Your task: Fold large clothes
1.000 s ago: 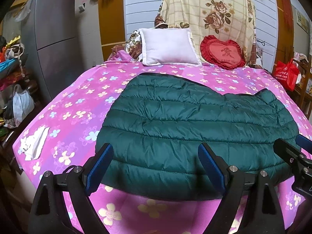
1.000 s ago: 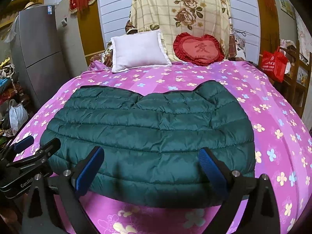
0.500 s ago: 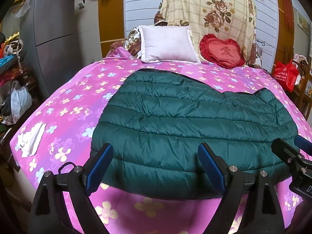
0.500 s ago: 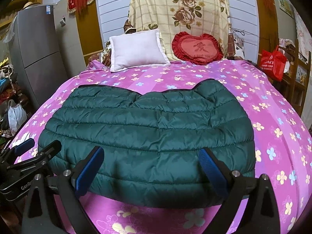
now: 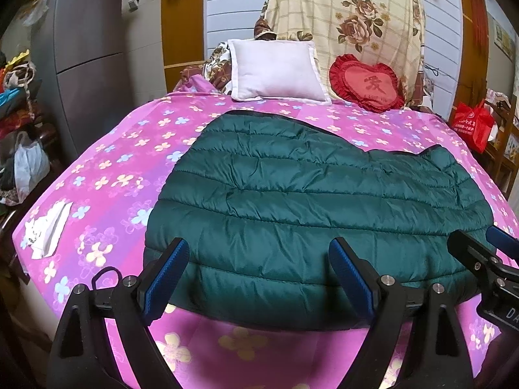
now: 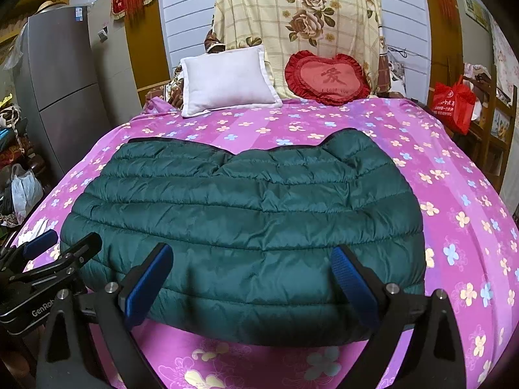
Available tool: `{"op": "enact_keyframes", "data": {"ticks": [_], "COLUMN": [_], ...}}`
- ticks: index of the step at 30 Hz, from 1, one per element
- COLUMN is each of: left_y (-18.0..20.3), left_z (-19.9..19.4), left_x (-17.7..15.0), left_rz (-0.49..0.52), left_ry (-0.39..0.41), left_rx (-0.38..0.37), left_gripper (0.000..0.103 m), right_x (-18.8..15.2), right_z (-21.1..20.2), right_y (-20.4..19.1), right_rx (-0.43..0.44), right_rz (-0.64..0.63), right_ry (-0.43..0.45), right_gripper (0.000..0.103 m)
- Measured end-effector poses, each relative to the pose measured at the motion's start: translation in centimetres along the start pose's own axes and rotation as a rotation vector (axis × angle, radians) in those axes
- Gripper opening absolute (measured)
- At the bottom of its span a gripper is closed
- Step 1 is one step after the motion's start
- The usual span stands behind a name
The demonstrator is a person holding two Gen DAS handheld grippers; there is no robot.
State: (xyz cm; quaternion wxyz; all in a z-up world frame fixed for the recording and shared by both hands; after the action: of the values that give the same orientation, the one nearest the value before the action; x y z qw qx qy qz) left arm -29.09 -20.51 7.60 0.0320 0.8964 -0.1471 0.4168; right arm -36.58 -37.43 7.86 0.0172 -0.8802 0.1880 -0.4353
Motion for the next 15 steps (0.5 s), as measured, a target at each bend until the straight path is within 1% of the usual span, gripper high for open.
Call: {"op": "enact_keyframes", "data": {"ticks": [15], "left_y": [0.17], "left_z": [0.41], "left_x": [0.01], "left_rz": [-0.001], "left_ry": [-0.006], "left_rx": [-0.003], "left_gripper": [0.072], "right_x": [0.15], "right_z": [0.53], "right_y": [0.24], "right_rx": [-0.008], "right_rz": [-0.002], "right_ry": [-0.004], "right_gripper": [0.100]}}
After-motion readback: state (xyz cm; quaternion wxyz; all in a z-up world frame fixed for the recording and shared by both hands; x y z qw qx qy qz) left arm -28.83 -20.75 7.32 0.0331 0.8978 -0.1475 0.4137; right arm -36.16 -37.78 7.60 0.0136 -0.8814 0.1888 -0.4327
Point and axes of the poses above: each gripper's, at about its wrist camera, not at the fingertips, and z roughly the way its jaws point, y to its right, x to its top, the point moved 5 cm from there along z, roughly the way its jaws point, and after that the axes turned 7 degrees about x, right-handed, at the moved point
